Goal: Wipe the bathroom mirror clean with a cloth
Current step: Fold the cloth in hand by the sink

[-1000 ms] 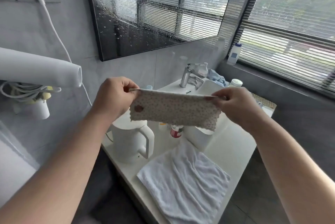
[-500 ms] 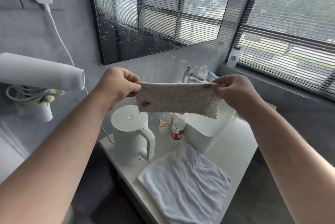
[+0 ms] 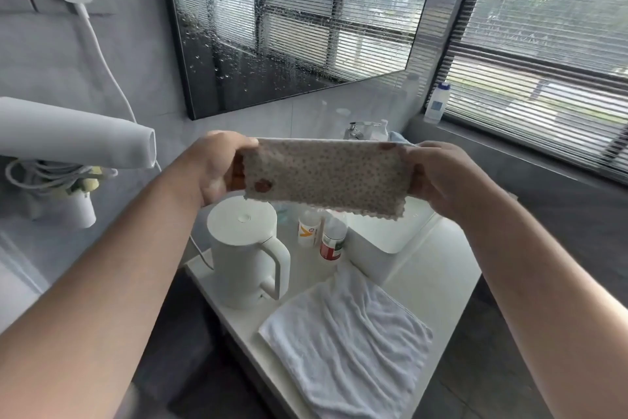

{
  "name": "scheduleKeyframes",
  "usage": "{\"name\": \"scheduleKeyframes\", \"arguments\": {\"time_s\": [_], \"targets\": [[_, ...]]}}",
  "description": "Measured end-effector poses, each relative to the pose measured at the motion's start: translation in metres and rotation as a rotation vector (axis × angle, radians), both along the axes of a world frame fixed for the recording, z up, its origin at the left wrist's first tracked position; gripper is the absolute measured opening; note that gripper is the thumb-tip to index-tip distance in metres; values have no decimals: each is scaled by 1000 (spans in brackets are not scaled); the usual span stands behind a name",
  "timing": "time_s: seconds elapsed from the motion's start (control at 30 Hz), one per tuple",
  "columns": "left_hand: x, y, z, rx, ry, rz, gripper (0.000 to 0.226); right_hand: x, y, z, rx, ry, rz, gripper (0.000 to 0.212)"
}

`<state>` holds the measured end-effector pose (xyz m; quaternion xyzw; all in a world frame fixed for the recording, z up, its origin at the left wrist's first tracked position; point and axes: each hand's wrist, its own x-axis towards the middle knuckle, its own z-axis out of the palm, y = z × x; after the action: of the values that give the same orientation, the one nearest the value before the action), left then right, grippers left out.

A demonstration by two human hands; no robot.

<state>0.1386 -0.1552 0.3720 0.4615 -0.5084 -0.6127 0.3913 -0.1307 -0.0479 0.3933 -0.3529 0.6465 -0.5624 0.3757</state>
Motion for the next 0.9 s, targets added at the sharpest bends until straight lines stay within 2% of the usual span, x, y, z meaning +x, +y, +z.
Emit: {"name": "scheduleKeyframes", "arguments": {"time_s": [0.03,0.07,0.27,0.4,0.53,0.73,0.9], "targets": [[1,-1,-3,22,25,-9,16,0,-1,-3,-6,-95,4,14],[2,-1,-6,23,36,-8,20,-1,-3,-7,3,-108,-4,12],[-3,1,-12,-28,14,140,19,1,-8,-25,-41,24,-94,13],[-23,22,-10,-114,-10,226,18,35,-5,-34,-111,113,-77,25],[-50,59,-7,-148,67,110,10,74,-3,-44,-204,266,56,55],[-53,81,-5,-291,-2,10,14,87,3,-40,-274,244,154,32],[-47,82,-4,-158,117,-137,40,84,12,-41,-324,121,258,17]]}}
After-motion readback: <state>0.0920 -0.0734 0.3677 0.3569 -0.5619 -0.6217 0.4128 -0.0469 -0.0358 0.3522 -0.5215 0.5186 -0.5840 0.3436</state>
